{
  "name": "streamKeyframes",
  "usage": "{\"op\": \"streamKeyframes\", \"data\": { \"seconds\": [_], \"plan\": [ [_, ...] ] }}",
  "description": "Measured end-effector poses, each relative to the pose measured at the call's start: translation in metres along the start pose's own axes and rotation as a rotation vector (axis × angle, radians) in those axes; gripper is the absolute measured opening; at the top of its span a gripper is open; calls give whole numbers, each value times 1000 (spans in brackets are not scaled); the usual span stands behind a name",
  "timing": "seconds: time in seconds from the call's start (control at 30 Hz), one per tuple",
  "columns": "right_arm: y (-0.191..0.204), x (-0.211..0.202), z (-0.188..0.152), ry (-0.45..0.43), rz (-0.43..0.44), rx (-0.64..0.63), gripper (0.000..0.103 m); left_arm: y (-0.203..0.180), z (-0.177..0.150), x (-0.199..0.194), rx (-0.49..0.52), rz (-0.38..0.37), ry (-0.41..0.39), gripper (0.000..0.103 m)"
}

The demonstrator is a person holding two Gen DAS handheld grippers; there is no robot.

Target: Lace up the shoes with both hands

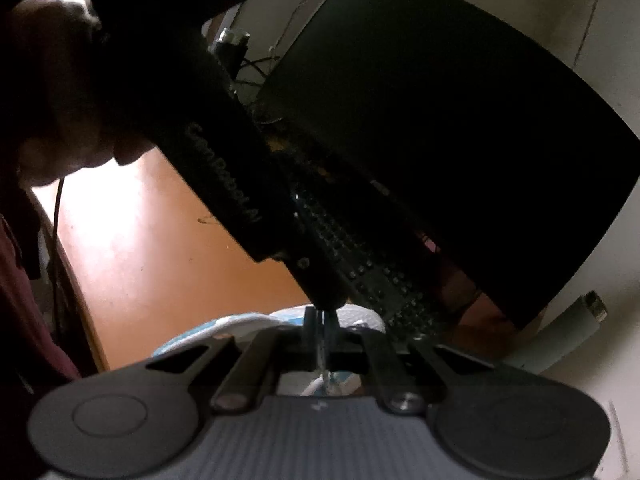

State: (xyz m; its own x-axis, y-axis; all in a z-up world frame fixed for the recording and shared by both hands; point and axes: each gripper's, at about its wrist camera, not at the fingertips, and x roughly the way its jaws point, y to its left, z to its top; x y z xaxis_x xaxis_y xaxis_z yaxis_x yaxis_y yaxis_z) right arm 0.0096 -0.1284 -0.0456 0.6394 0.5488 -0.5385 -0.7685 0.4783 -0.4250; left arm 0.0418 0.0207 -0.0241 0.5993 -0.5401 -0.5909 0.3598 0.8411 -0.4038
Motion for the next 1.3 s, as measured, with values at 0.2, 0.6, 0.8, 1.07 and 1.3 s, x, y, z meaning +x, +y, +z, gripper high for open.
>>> {"op": "streamKeyframes", "data": {
  "seconds": [0.2,0.6,0.8,1.07,1.3],
  "plan": [
    [-4,2,-2,-16,-19,44,3,12,2,2,-98,-66,4,1],
    [-2,11,8,4,-40,60,23,11,4,-9,-101,-32,-38,0],
    [0,-9,11,17,-5,77,17,10,3,-11,-86,-27,-32,0],
    [-3,0,13,28,16,66,4,10,1,-12,-87,-24,-28,0],
    [-11,4,10,83,19,103,3,3,-1,-17,13,53,6,40]
  ]
}}
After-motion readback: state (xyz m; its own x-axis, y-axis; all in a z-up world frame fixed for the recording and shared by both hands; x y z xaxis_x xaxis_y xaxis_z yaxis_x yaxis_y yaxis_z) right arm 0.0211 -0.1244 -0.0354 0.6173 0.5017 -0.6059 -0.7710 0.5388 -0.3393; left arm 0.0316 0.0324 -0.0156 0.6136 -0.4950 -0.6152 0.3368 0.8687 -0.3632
